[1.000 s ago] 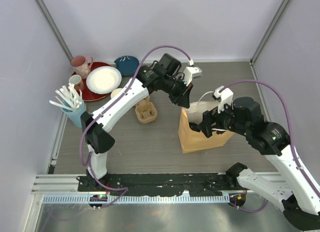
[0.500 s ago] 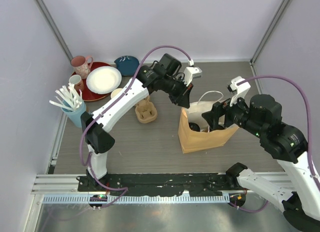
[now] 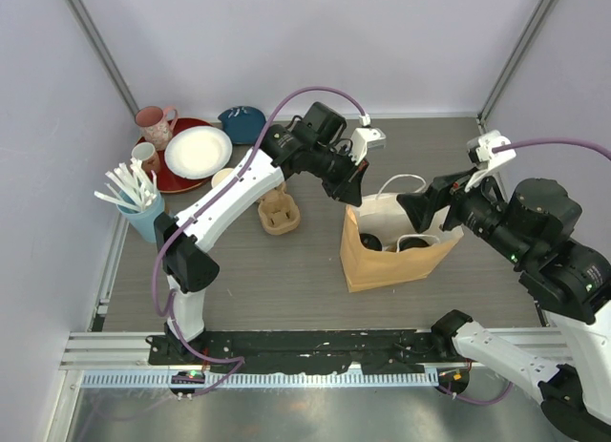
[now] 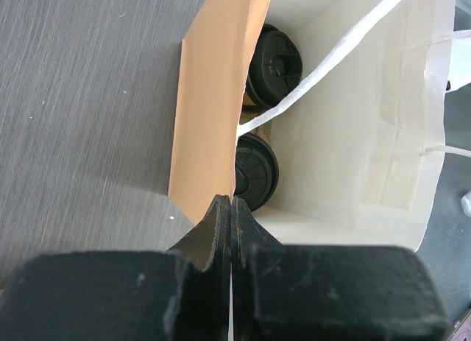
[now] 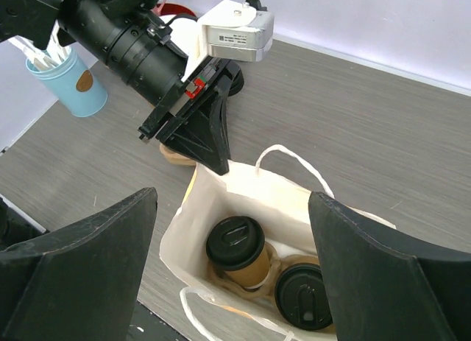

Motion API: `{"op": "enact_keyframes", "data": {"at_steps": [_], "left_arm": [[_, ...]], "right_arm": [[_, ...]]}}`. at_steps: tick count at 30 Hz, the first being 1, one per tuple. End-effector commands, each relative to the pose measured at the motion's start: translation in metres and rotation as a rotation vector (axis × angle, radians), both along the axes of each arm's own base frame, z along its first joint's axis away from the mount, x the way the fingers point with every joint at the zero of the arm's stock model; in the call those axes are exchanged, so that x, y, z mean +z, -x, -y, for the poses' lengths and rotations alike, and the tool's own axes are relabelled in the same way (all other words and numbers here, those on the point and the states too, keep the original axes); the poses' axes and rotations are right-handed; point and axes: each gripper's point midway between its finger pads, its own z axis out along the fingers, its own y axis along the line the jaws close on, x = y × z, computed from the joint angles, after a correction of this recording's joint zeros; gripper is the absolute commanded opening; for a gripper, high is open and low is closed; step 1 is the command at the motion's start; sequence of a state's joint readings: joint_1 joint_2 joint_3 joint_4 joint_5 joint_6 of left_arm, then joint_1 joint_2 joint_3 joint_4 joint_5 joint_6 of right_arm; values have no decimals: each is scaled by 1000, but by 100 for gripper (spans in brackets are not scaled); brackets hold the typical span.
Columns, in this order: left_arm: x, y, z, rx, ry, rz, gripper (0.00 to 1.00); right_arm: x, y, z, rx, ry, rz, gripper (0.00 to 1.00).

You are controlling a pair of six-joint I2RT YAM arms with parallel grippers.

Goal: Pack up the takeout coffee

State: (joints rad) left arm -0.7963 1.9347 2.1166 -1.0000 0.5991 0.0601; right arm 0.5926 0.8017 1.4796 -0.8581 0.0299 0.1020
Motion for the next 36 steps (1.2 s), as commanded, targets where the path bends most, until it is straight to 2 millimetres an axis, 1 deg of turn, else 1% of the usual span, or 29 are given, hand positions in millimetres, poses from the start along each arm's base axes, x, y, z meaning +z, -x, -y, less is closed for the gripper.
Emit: {"op": "enact_keyframes", "data": {"at_steps": [1,3,5,6,8,9,12,16,17,20,23,28,31,33,34,36], "left_arm": [[19,-3,4,-13,50,37,0],[20,-3,4,-15,51,40,1],[22,-3,4,-16,56,41,10],[23,-2,4,-18,58,43,19],[26,-3,4,-12,61,46,26],[28,-3,4,-13,63,49,31],[33,-4,4,-10,69,62,37],[40,-5,3,-5,78,81,40],[42,-5,2,-4,81,84,44],[49,-6,1,5,88,103,49],[57,-9,-2,23,94,130,55],[70,-10,-9,54,100,170,59],[85,-10,-16,71,117,198,61],[97,-10,-25,90,133,218,63],[102,-11,-28,100,137,224,63],[114,-12,-39,126,153,241,63]], "right_arm": [[10,-13,-3,-31,-24,21,89],[11,-12,-4,-23,-28,22,89],[10,-13,-3,-32,-25,20,89],[10,-12,-3,-31,-27,20,89],[9,-13,-2,-36,-26,20,89],[7,-14,-2,-40,-22,15,89],[3,-15,-3,-38,-14,6,89],[0,-16,-4,-39,-7,-3,89],[-1,-17,-4,-40,-5,-4,89],[-1,-18,-5,-35,-1,-5,89],[1,-19,-9,-22,-4,-3,89],[10,-20,-13,-7,-18,13,89],[17,-22,-16,5,-29,28,89],[20,-26,-21,15,-30,33,89],[21,-25,-28,55,-30,30,89],[23,-30,-39,89,-29,26,89]]}}
